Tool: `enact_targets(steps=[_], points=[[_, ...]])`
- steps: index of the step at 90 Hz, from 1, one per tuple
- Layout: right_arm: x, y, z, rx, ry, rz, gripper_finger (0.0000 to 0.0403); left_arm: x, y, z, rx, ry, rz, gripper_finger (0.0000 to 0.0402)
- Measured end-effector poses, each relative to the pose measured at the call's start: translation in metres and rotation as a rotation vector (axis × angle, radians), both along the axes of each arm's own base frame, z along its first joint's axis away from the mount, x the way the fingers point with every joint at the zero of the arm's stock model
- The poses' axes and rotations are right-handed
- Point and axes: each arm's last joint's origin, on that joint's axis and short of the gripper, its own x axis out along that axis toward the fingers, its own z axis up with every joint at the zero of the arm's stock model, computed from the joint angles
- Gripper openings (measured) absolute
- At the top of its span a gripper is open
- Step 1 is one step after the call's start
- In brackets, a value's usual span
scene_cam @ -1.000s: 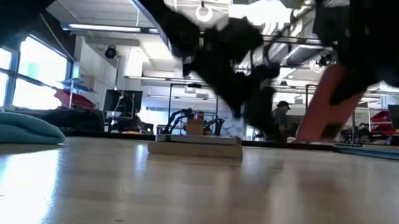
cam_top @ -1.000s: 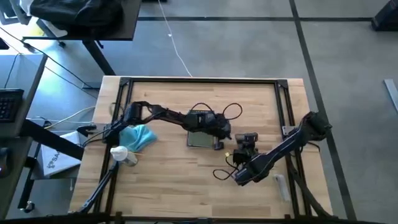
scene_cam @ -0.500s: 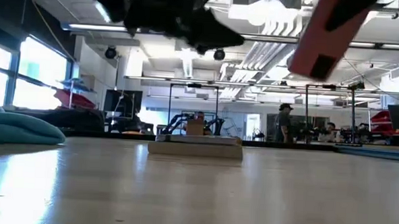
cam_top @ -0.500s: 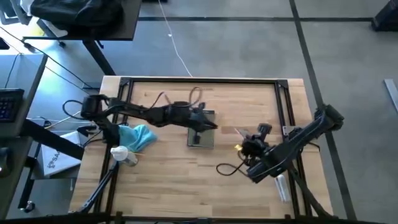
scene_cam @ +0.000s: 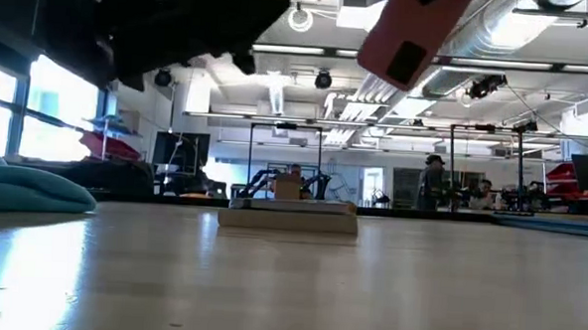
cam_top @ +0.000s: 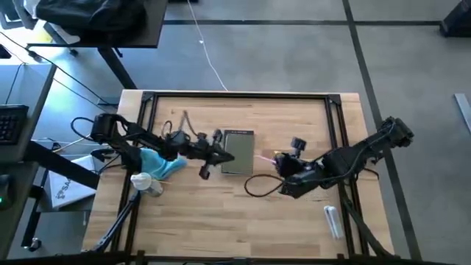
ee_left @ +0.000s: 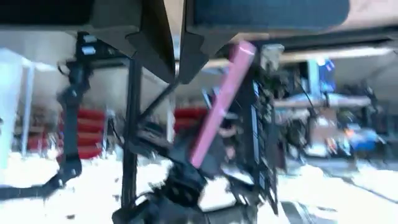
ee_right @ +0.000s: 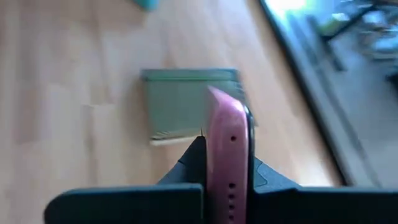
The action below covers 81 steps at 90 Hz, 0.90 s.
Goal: Apply microfiber cloth
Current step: Spray the cellphone using the spray bottle
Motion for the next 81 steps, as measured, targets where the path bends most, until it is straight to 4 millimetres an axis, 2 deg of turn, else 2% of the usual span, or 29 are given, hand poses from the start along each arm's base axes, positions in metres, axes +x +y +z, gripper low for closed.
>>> enact_targets(steps=[14, 29, 43, 57, 67, 81], points=[[0.013, -0.010, 0.003, 0.041, -0.020, 0.075, 0.0001, -0.021, 0.017, -0.013, -0.067, 0.070, 0.167, 0.0007], [0.026, -0.031, 0.006, 0.044, -0.037, 0.112, 0.0001, -0.028, 0.019, -0.017, -0.066, 0.078, 0.185, 0.0016], [0.041, -0.054, 0.004, 0.104, -0.077, 0.172, 0.0001, -0.028, 0.021, -0.018, -0.013, 0.083, 0.217, 0.0053], [0.051, -0.081, -0.019, 0.200, -0.104, 0.208, 0.0001, -0.033, 0.028, -0.014, -0.003, 0.056, 0.242, 0.0104], [0.053, -0.096, -0.033, 0.251, -0.115, 0.202, 0.0001, -0.052, 0.032, -0.014, -0.002, 0.053, 0.277, 0.0131], [0.055, -0.109, -0.045, 0.260, -0.163, 0.206, 0.0001, -0.092, 0.036, -0.018, 0.003, 0.038, 0.347, 0.0149]])
